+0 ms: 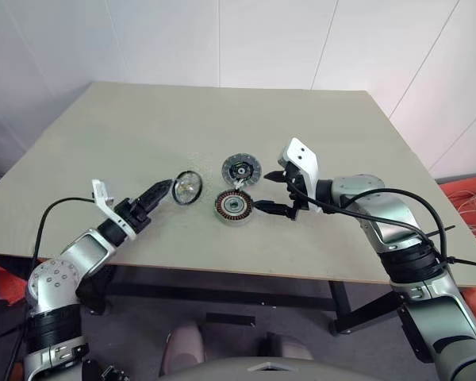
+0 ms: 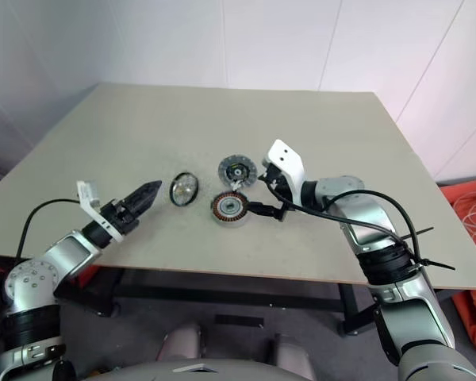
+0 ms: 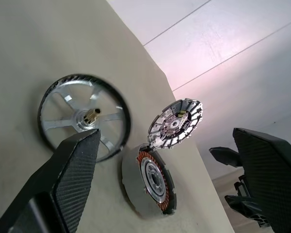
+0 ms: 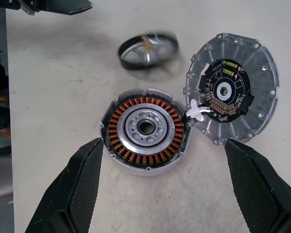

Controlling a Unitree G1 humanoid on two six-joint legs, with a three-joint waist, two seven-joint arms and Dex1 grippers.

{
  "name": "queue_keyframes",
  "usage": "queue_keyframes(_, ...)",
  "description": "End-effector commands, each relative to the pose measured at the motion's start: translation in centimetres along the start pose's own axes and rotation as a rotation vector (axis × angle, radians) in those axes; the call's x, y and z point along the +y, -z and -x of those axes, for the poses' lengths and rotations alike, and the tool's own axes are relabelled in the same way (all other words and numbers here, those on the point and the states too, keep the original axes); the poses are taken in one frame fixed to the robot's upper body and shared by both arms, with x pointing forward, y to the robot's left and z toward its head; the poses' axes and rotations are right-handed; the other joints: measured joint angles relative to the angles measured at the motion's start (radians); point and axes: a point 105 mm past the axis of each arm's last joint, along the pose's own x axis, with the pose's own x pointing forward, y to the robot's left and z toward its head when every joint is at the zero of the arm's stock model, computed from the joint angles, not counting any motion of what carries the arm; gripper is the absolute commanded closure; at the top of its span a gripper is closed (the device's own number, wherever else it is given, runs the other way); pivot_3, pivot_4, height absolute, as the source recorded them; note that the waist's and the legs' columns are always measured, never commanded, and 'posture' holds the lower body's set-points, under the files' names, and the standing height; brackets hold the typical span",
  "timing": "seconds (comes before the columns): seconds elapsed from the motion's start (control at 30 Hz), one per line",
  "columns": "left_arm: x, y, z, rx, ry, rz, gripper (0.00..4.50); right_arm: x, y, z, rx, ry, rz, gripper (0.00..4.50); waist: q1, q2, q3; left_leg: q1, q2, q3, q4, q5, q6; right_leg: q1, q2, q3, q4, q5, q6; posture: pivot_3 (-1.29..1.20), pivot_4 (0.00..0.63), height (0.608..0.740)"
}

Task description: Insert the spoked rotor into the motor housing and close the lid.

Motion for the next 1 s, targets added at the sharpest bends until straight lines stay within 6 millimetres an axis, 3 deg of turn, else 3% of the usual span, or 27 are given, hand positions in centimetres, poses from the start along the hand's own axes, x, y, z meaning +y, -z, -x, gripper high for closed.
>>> queue_keyframes(0.03,-0.7,-0.6,0.1,-0.029,0.022,0.024,0.05,0.0,-1.4,0.2,-0.039,-0.008,0.042,0.0,0.001,0.0,0.0,0.0,0.0,0.0,0.0,0.0,0.0,0.0,0.0,0.0,0.0,0.0,0.0,0.0,0.0,0.74)
queue_keyframes(0.27,0.1,-1.1,-1.2,-0.059,-0.01,0.12,0.05,0.0,-1.4,0.1,-0.038,-0.01,0.045,0.0,0.001,0.0,0.0,0.0,0.0,0.0,0.0,0.0,0.0,0.0,0.0,0.0,0.0,0.0,0.0,0.0,0.0,0.74)
queue_keyframes(0.47,3.1,-0.5,-3.9,-0.037,-0.156,0.239,0.05,0.1,-1.5,0.1,-0.043,-0.008,0.048,0.0,0.002,0.0,0.0,0.0,0.0,0.0,0.001,0.0,0.0,0.001,0.0,0.0,0.0,0.0,0.001,0.0,0.0,0.74)
queue_keyframes(0.77,3.5,0.5,-7.2,-0.031,-0.152,0.319,0.05,0.1,-1.7,0.2,-0.05,0.0,0.05,0.0,0.003,0.0,0.0,-0.002,-0.001,-0.001,0.001,0.0,0.0,0.0,0.0,0.0,-0.001,0.001,0.001,0.0,0.0,0.74)
queue_keyframes(1.0,3.7,1.4,-8.4,-0.024,-0.154,0.344,0.05,0.0,-1.8,0.1,-0.053,0.007,0.048,0.0,0.006,0.0,0.0,0.0,-0.002,-0.001,0.001,0.0,0.0,0.002,-0.002,0.0,0.0,0.001,0.001,0.0,0.0,0.74)
